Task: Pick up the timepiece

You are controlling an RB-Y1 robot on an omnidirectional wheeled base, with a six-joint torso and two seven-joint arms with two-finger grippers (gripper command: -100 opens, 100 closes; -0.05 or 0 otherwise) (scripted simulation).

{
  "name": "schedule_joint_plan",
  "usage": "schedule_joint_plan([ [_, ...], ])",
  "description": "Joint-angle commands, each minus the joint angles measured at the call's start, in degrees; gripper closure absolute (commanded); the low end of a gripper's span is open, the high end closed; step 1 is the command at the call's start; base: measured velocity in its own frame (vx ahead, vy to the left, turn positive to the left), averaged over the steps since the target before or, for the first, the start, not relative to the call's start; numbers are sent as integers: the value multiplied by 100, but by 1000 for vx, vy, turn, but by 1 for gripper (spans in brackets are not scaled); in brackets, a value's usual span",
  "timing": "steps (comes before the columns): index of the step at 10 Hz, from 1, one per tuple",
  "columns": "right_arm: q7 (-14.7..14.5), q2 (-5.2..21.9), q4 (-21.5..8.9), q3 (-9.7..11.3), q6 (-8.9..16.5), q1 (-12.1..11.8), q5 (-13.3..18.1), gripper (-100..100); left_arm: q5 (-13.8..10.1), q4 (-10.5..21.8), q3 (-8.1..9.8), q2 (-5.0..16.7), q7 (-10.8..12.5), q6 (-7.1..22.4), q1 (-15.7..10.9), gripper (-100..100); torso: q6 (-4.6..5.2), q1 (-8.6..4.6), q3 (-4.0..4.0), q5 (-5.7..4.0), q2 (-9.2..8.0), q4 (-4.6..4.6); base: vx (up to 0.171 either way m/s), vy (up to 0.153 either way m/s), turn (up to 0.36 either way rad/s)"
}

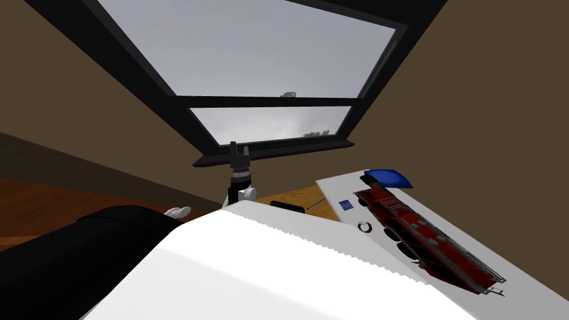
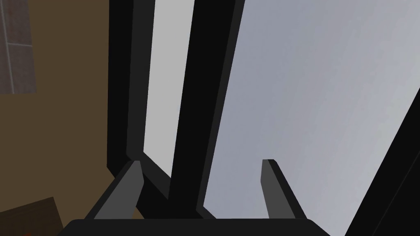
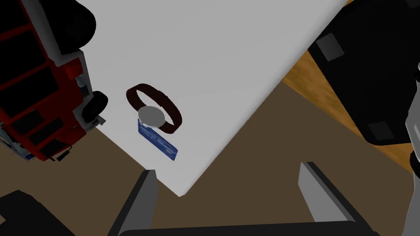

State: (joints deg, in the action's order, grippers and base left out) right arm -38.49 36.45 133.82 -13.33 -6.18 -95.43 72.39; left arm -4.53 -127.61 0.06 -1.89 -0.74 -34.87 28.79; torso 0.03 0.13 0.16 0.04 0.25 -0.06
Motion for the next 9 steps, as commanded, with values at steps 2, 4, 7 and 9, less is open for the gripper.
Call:
schedule_joint_plan([
  [2,-283,322,-142,-106,0,-408,454,-100,0,0,0,0,0,0,-1,0,-4,-5,-1,-1,-1,0,102,8,276],
  [4,-393,482,-207,-158,-1,-582,771,-100,0,0,0,0,0,0,1,0,2,-1,3,0,5,-1,91,-2,102],
  [7,-592,788,-338,-254,-19,-891,1197,-100,0,0,0,0,0,0,-1,0,-3,-2,-2,-1,-3,1,84,-7,179],
  [9,-681,931,-401,-297,-33,-1025,1387,-100,0,0,0,0,0,0,0,0,1,-4,-1,-2,-3,1,77,-8,135],
])
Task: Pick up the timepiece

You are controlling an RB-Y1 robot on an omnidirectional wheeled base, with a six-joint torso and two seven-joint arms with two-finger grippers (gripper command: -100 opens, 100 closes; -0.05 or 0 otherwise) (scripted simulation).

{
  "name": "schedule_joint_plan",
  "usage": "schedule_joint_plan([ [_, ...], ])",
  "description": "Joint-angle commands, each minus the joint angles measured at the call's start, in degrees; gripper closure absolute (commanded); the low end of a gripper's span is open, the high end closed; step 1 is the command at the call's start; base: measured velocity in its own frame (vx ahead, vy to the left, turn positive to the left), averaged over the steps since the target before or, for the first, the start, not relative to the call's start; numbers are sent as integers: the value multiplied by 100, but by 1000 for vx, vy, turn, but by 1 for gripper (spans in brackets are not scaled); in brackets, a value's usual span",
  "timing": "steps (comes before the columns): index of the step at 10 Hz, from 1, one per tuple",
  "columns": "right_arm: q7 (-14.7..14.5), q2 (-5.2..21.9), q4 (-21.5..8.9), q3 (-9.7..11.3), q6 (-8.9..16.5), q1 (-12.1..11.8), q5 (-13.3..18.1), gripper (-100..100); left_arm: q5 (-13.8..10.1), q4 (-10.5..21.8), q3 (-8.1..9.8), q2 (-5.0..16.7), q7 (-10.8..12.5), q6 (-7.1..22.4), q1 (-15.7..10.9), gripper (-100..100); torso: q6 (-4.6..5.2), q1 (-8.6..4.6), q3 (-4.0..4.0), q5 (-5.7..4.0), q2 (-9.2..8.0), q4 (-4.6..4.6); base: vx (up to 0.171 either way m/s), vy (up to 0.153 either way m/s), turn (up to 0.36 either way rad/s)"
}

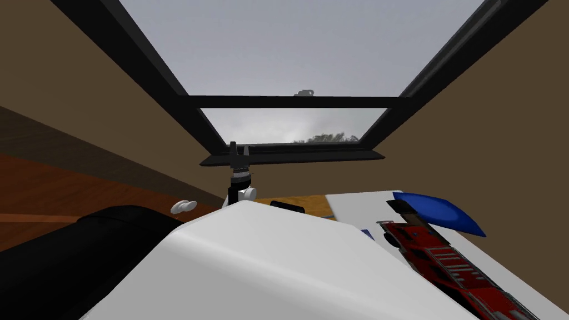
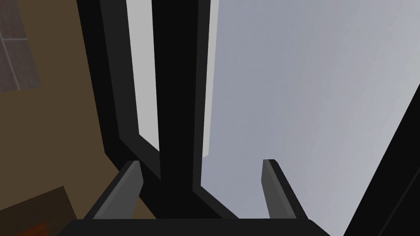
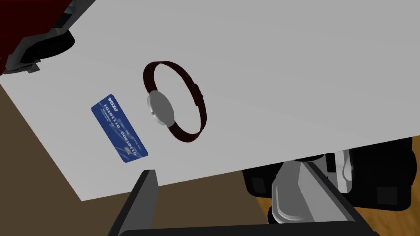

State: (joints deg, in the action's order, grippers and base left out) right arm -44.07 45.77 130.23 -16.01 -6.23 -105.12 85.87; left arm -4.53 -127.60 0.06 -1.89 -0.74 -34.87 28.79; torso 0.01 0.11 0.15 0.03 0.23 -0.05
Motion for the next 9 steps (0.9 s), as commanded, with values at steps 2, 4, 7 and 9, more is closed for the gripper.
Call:
schedule_joint_plan([
  [2,-276,255,-157,-105,-63,-285,366,-100,0,0,0,0,0,0,0,0,2,1,2,1,4,-1,93,-14,221],
  [4,-341,364,-208,-138,-80,-379,501,-100,0,0,1,0,0,0,1,0,5,-2,-2,-1,-5,1,61,-15,90],
  [7,-512,656,-345,-226,-139,-618,857,-100,0,0,0,0,0,0,0,0,3,-3,-2,-1,-3,1,77,-23,177],
  [9,-423,599,-339,-187,-126,-539,848,0,0,5,0,0,0,-1,10,0,13,7,-2,-3,-2,5,16,-9,31],
])
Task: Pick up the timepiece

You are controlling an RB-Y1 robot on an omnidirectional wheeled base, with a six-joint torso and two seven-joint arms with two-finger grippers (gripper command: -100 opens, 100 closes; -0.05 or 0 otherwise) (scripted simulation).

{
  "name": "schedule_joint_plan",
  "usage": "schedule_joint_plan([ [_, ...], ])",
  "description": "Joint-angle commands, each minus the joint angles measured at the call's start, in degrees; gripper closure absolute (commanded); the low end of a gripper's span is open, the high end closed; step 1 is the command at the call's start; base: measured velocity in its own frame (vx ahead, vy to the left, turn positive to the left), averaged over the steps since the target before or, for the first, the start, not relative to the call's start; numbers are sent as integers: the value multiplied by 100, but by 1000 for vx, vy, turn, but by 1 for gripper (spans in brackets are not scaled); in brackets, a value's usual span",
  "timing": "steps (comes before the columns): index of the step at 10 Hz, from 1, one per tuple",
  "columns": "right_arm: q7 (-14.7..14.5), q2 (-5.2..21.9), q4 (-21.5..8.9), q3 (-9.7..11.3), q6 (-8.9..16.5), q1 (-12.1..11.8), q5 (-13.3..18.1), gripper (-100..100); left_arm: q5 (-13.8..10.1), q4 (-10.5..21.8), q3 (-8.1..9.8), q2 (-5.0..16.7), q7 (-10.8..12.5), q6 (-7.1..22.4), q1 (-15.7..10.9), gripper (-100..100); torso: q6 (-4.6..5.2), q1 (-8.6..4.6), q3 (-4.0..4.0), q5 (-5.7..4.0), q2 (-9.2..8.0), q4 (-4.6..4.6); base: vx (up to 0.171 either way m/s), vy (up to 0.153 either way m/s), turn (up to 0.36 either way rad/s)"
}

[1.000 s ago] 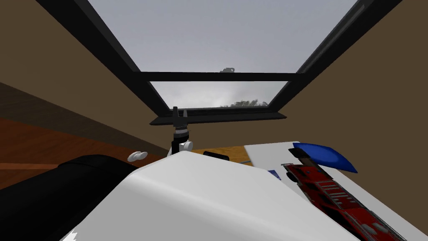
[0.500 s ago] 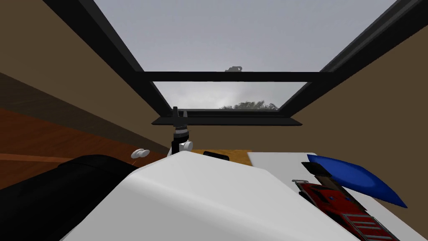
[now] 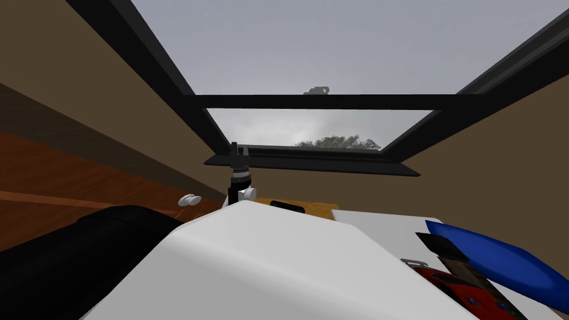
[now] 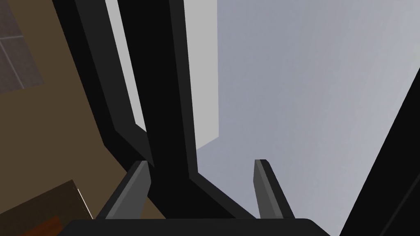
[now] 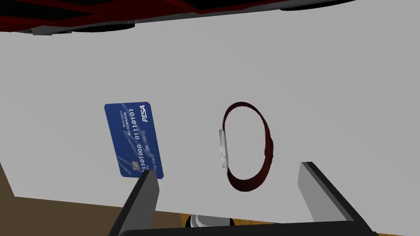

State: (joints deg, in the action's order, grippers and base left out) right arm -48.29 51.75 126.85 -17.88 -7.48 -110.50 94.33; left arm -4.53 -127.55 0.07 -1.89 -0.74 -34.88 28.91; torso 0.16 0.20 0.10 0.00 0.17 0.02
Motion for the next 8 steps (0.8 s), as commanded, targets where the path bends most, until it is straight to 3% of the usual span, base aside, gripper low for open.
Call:
schedule_joint_plan([
  [1,-13,10,-194,98,-33,221,-38,-100,0,0,0,0,0,0,0,0,0,0,0,0,0,0,-8,12,58],
  [6,-44,32,-647,327,-111,738,-128,-100,0,0,0,0,0,0,-1,0,-1,8,-5,2,-8,2,-11,22,55],
  [7,-134,43,-598,291,-91,662,-231,-100,0,0,0,0,0,0,0,0,0,7,-5,2,-8,2,-3,7,5],
  [8,-148,44,-609,296,-94,672,-239,100,0,0,0,0,0,0,0,0,1,5,-4,2,-6,1,0,0,0],
])
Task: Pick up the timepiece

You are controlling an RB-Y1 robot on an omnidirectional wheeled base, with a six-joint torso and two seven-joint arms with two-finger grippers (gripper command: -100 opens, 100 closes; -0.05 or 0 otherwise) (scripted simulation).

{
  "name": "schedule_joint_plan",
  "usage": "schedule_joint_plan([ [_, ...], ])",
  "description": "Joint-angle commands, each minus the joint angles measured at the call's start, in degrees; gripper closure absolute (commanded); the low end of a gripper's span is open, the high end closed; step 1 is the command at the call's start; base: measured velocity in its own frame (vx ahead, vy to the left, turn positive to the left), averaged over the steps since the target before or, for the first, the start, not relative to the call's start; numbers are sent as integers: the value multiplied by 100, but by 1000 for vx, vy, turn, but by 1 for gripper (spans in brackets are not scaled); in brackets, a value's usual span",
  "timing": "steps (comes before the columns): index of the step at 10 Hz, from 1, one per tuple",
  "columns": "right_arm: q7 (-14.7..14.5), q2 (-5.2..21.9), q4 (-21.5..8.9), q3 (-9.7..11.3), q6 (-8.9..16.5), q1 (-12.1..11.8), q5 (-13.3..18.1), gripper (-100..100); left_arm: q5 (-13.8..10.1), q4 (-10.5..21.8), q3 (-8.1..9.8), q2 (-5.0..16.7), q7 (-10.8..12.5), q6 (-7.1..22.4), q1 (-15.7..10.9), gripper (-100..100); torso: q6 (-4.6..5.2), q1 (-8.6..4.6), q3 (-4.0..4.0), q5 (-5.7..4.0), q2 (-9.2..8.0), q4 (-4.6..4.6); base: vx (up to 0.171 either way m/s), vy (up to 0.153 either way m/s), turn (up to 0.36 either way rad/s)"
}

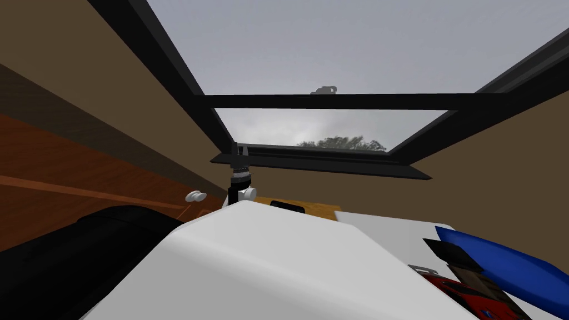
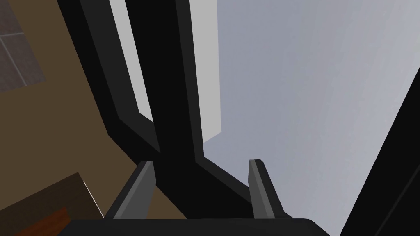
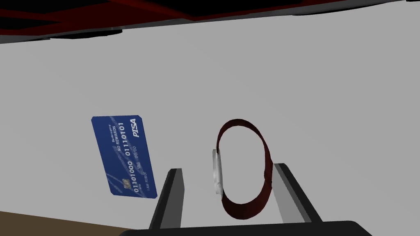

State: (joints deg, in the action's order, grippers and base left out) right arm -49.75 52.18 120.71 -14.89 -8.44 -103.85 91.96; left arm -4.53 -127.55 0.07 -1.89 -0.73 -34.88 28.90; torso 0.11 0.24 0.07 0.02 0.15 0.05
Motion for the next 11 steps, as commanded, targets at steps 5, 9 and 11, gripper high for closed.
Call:
schedule_joint_plan([
  [5,-4,5,8,-5,-1,5,2,0,0,0,0,0,0,0,0,0,11,-4,-8,-5,-12,3,0,0,0],
  [9,142,-40,549,-266,85,-591,224,100,0,0,0,0,0,0,0,0,12,-14,-6,-8,-9,3,11,-26,-75],
  [11,92,-28,489,-217,107,-539,167,0,0,0,0,0,0,0,0,0,12,-13,-6,-10,-10,3,2,-5,-6],
])
